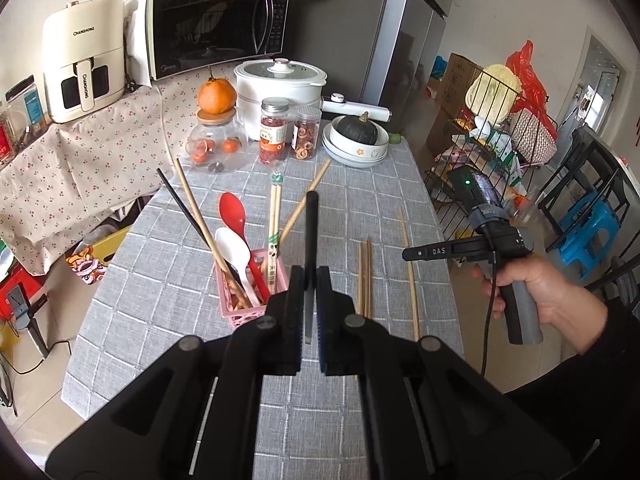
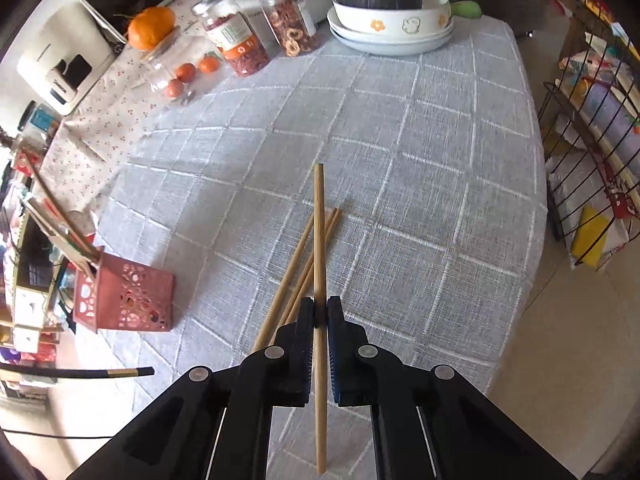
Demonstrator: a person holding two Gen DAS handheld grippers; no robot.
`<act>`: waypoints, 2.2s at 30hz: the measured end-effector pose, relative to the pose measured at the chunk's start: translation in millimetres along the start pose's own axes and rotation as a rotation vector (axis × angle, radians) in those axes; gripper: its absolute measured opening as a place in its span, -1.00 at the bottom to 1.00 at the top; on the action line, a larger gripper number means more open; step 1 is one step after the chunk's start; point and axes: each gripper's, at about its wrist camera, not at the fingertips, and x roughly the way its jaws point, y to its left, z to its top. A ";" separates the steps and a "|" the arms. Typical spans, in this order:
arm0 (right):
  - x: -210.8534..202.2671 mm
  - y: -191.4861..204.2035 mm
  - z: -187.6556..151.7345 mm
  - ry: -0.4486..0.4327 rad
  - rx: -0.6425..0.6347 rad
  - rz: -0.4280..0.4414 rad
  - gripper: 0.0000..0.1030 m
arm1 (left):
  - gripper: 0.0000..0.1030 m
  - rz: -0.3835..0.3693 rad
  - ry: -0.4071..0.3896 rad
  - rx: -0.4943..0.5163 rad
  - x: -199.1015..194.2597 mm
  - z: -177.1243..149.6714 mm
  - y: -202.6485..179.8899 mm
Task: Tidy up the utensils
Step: 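Insert the black chopstick into the basket with the left tool while the right tool lifts its chopstick, then insert the wooden chopstick into the basket with the right tool and open it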
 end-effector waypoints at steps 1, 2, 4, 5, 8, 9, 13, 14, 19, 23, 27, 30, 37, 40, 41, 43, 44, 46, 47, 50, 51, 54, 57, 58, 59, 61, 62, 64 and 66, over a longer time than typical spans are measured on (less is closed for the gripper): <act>-9.8 1.8 -1.0 -0.023 -0.018 0.007 -0.87 | -0.88 0.001 -0.011 0.000 -3.1 0.2 -0.3; -18.4 5.4 -1.9 -0.044 -0.034 0.014 -0.87 | -0.88 0.001 -0.023 -0.002 -6.1 0.7 0.1; -36.3 8.6 -9.2 -0.085 -0.065 0.029 -0.87 | -0.88 0.000 -0.048 -0.007 -12.6 1.8 0.7; -44.4 11.0 -11.9 -0.097 -0.079 0.040 -0.87 | -0.88 -0.001 -0.061 -0.009 -15.8 2.4 1.0; -69.5 17.7 -23.6 -0.138 -0.114 0.056 -0.87 | -0.88 0.006 -0.102 -0.013 -24.8 5.1 0.7; -75.0 18.5 -24.8 -0.152 -0.122 0.059 -0.87 | -0.88 0.007 -0.116 -0.015 -27.7 6.1 0.9; -94.4 32.5 -24.6 -0.221 -0.146 0.079 -0.87 | -0.88 0.014 -0.173 -0.027 -38.4 11.0 2.9; -102.1 34.5 -25.9 -0.238 -0.156 0.083 -0.87 | -0.88 0.020 -0.187 -0.030 -40.7 12.3 4.0; -125.0 50.7 -24.5 -0.312 -0.212 0.067 -0.87 | -0.88 0.075 -0.257 -0.043 -48.6 15.5 10.3; -135.1 61.4 -23.2 -0.338 -0.226 0.091 -0.87 | -0.88 0.118 -0.302 -0.058 -45.9 14.7 19.2; -143.3 73.9 -24.5 -0.361 -0.241 0.126 -0.87 | -0.88 0.133 -0.321 -0.091 -41.1 16.6 29.1; -147.4 83.9 -26.2 -0.375 -0.257 0.149 -0.87 | -0.88 0.143 -0.325 -0.102 -35.1 18.5 32.5; -147.9 101.1 -28.6 -0.388 -0.276 0.176 -0.87 | -0.88 0.177 -0.266 -0.088 -7.5 18.6 33.2; -146.5 104.1 -28.2 -0.388 -0.277 0.185 -0.87 | -0.88 0.197 -0.233 -0.081 6.5 17.7 35.4; -146.1 105.2 -28.3 -0.389 -0.277 0.187 -0.87 | -0.88 0.203 -0.219 -0.082 11.2 17.3 36.5; -145.8 106.6 -27.9 -0.390 -0.278 0.192 -0.87 | -0.88 0.201 -0.187 -0.093 20.4 16.3 40.8; -145.8 107.2 -27.6 -0.391 -0.279 0.195 -0.87 | -0.88 0.199 -0.173 -0.101 24.3 15.6 43.1; -145.8 108.8 -27.2 -0.392 -0.282 0.200 -0.87 | -0.88 0.199 -0.148 -0.113 30.9 15.3 46.4; -146.0 109.6 -27.1 -0.394 -0.283 0.203 -0.87 | -0.88 0.201 -0.140 -0.119 33.6 14.9 47.5; -146.7 112.7 -27.3 -0.401 -0.285 0.214 -0.87 | -0.88 0.194 -0.123 -0.129 39.7 13.8 49.7; -146.9 113.8 -27.1 -0.404 -0.284 0.218 -0.87 | -0.88 0.186 -0.125 -0.128 40.7 14.0 49.4; -148.3 118.8 -25.8 -0.415 -0.282 0.233 -0.87 | -0.72 0.188 -0.140 -0.130 36.9 14.9 47.4; -149.0 124.4 -25.0 -0.429 -0.283 0.252 -0.87 | -0.40 0.189 -0.162 -0.138 28.1 18.1 46.6; -149.2 126.7 -24.6 -0.434 -0.283 0.257 -0.87 | -0.29 0.189 -0.168 -0.139 24.7 18.4 46.4; -149.1 129.3 -24.0 -0.436 -0.284 0.264 -0.87 | -0.24 0.189 -0.169 -0.141 21.9 18.7 46.9; -147.7 134.7 -22.8 -0.441 -0.286 0.277 -0.87 | -0.11 0.195 -0.159 -0.148 17.5 18.5 49.1; -146.4 137.5 -21.7 -0.442 -0.288 0.281 -0.87 | -0.09 0.195 -0.151 -0.153 15.9 17.6 50.8; -141.9 144.0 -20.5 -0.444 -0.295 0.287 -0.87 | -0.07 0.200 -0.129 -0.166 15.2 15.2 55.2; -134.4 150.7 -18.7 -0.440 -0.303 0.289 -0.87 | -0.06 0.203 -0.103 -0.180 16.0 11.5 59.1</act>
